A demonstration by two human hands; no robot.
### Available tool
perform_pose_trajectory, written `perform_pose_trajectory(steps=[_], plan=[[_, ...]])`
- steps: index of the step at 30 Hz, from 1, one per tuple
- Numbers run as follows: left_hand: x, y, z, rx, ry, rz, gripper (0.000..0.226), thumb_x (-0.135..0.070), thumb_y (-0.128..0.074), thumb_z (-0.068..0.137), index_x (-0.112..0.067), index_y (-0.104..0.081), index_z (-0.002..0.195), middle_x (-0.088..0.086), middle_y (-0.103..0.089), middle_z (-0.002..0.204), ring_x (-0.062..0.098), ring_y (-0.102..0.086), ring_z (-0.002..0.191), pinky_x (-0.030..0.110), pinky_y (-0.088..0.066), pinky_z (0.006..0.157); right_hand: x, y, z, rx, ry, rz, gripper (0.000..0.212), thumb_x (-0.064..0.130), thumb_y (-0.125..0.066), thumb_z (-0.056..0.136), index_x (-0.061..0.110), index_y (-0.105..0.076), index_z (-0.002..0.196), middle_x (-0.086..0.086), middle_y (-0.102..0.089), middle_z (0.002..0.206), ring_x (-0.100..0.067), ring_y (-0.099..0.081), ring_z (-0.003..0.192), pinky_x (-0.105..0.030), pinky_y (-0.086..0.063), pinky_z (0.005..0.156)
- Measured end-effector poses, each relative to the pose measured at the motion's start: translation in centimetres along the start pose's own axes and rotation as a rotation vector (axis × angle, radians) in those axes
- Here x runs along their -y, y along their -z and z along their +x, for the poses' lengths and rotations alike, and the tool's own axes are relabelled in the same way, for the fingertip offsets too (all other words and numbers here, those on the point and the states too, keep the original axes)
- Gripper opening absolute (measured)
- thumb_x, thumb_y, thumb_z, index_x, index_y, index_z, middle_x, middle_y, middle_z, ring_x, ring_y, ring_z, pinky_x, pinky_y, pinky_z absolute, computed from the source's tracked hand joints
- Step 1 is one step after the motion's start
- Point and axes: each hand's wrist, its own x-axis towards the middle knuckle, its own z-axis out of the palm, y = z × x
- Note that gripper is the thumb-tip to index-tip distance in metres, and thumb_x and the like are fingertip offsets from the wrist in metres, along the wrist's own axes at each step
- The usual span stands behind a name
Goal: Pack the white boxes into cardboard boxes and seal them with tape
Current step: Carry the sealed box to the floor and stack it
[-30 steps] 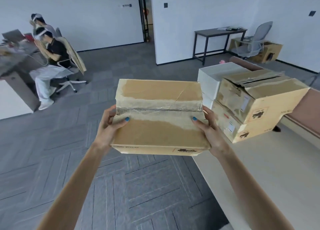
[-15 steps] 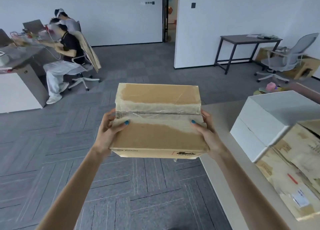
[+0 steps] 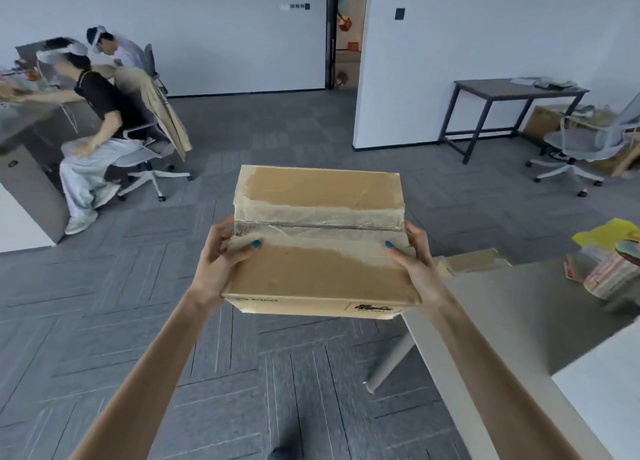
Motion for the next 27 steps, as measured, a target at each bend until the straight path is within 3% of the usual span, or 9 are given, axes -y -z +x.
perform_pose_trajectory(steps=[2,5,7,12,17,23,27], plan=[[-0.1,0.8,5.7,0.031,0.012,-0.005,0.066,-0.013,-0.074,0.069,-0.024,-0.054,0.132,-0.009,-0.069,0.109,0.013,-0.067,0.095,0.029,-0.056,0.067,-0.5,-1.4,4.3,-0.031,0.001,0.011,0.051,0.005,-0.060,0.093,0.023,-0.042,0.137,0.009,-0.053,0.128,0.000,-0.064,0.101,-0.018,-0.054,0.075],[-0.1,1.0,13.8,0.101,0.005,0.022,0.060,-0.005,-0.073,0.077,-0.022,-0.052,0.131,-0.011,-0.070,0.108,0.015,-0.067,0.096,0.029,-0.057,0.068,-1.3,-2.9,10.3,-0.080,0.005,0.026,0.050,0.008,-0.061,0.093,0.024,-0.042,0.136,0.006,-0.049,0.133,-0.010,-0.060,0.110,-0.023,-0.056,0.078],[0.2,0.5,18.8,0.144,0.022,0.026,0.054,0.003,-0.067,0.084,-0.020,-0.052,0.131,-0.016,-0.072,0.101,0.012,-0.069,0.092,0.028,-0.058,0.067,-1.7,-3.4,13.8,-0.112,-0.013,0.043,0.048,0.009,-0.061,0.092,0.025,-0.043,0.134,0.006,-0.050,0.133,-0.008,-0.060,0.107,-0.022,-0.055,0.074],[1.6,-2.0,31.2,0.234,0.068,0.034,0.069,-0.014,-0.076,0.068,-0.024,-0.052,0.132,-0.009,-0.066,0.112,0.017,-0.065,0.102,0.030,-0.054,0.073,-2.3,-2.7,22.5,-0.231,-0.045,0.062,0.047,0.015,-0.064,0.091,0.032,-0.046,0.130,0.007,-0.052,0.130,-0.017,-0.061,0.109,-0.025,-0.055,0.072],[3.9,-7.3,43.5,0.339,0.089,0.053,0.074,-0.011,-0.079,0.072,-0.023,-0.048,0.138,-0.005,-0.062,0.118,0.018,-0.066,0.106,0.029,-0.054,0.076,-3.0,0.2,32.4,-0.343,-0.046,0.059,0.046,0.016,-0.064,0.091,0.032,-0.045,0.130,0.009,-0.055,0.125,-0.009,-0.065,0.095,-0.021,-0.054,0.065],[5.8,-15.2,57.5,0.449,0.130,0.136,0.105,-0.038,-0.088,0.050,-0.023,-0.043,0.143,0.002,-0.059,0.126,0.022,-0.062,0.114,0.043,-0.051,0.096,-3.3,5.4,43.9,-0.451,-0.026,0.045,0.046,0.016,-0.064,0.092,0.031,-0.044,0.131,0.009,-0.054,0.128,-0.018,-0.061,0.111,-0.023,-0.055,0.070],[7.1,-20.4,65.8,0.531,0.163,0.160,0.115,-0.042,-0.092,0.046,-0.024,-0.039,0.146,0.002,-0.057,0.130,0.022,-0.060,0.119,0.051,-0.044,0.107,-3.3,8.7,50.6,-0.522,-0.023,-0.001,0.057,0.030,-0.071,0.080,0.035,-0.044,0.130,0.011,-0.053,0.129,-0.021,-0.058,0.117,-0.035,-0.055,0.087]])
